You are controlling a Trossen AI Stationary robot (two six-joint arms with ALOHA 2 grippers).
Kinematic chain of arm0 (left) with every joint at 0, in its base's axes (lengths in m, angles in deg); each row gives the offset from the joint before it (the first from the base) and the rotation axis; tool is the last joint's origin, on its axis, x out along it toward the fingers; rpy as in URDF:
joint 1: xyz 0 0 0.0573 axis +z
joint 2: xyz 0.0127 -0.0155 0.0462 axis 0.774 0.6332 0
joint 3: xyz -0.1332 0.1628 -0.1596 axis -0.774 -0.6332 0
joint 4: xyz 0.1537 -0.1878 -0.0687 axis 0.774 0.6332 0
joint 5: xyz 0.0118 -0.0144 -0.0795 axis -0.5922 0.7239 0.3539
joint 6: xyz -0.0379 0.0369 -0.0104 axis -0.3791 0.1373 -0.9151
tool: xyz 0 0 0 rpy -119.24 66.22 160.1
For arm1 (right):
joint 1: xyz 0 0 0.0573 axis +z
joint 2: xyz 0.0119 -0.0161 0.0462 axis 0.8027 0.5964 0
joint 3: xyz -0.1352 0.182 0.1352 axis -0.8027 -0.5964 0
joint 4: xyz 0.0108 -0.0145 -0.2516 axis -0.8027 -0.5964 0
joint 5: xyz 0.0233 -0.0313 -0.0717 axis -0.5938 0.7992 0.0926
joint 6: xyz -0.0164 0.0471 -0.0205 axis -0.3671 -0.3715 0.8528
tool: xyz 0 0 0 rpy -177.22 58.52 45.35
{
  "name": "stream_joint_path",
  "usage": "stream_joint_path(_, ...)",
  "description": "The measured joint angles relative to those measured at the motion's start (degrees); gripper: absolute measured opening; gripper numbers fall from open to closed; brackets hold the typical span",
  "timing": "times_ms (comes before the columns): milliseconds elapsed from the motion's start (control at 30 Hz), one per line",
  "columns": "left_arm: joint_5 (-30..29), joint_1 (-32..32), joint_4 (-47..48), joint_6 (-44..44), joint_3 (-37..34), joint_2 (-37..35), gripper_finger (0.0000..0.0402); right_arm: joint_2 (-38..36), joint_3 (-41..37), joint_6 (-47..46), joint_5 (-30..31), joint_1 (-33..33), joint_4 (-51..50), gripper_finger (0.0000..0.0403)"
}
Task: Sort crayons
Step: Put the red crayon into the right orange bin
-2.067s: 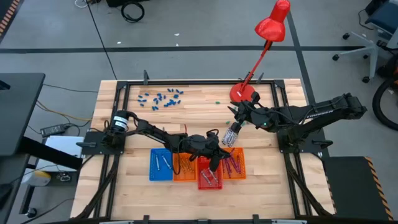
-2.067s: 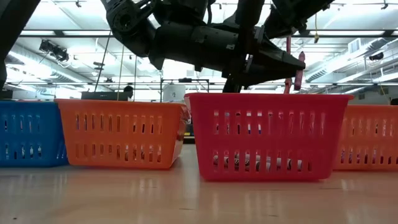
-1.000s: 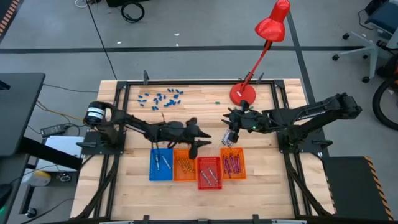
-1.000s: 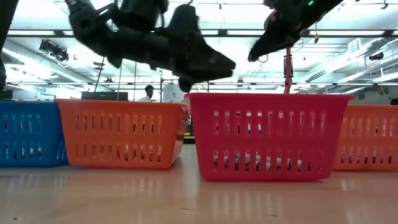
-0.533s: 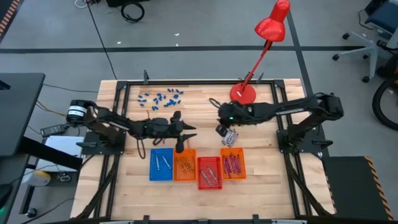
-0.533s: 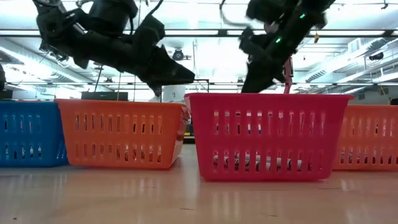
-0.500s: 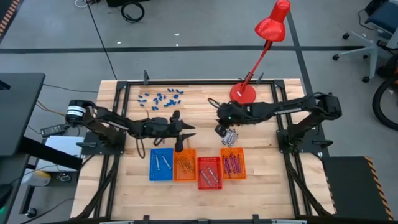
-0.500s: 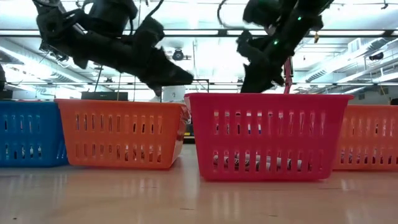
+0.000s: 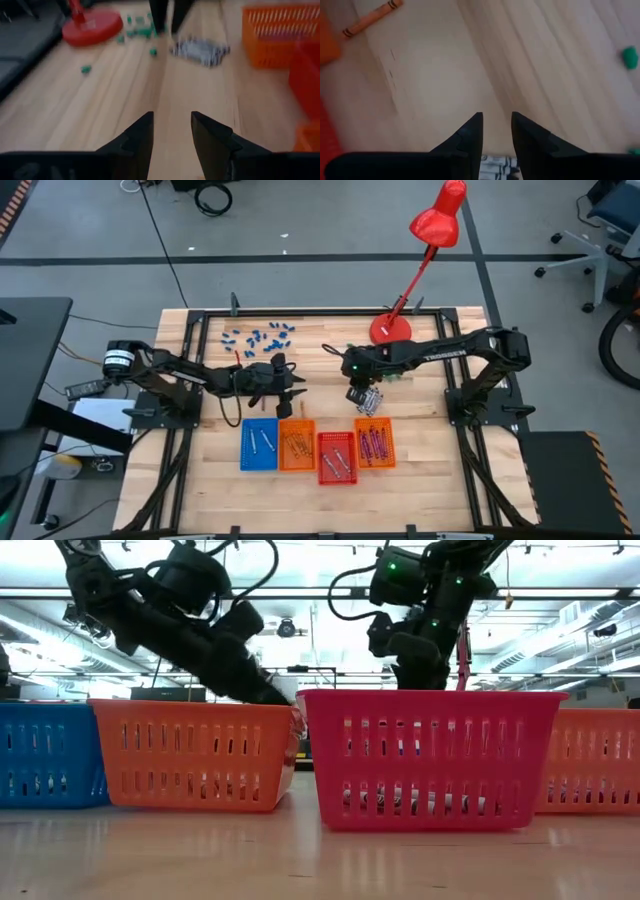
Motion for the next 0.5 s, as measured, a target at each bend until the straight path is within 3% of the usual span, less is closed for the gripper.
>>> stream_joint_path(267, -3.48, -0.03, 19.02, -6.98, -0.01, -9.16, 0.0142, -0.60, 1.88, 4.24, 8.31, 0.02, -2.70, 0.0106)
stream_joint_path(500, -4.19, 0.00, 34.32, -23.31, 0.03, -16.68, 0.0142, -0.65, 1.84, 9.16, 20.90, 0.02, 1.13, 0.0106)
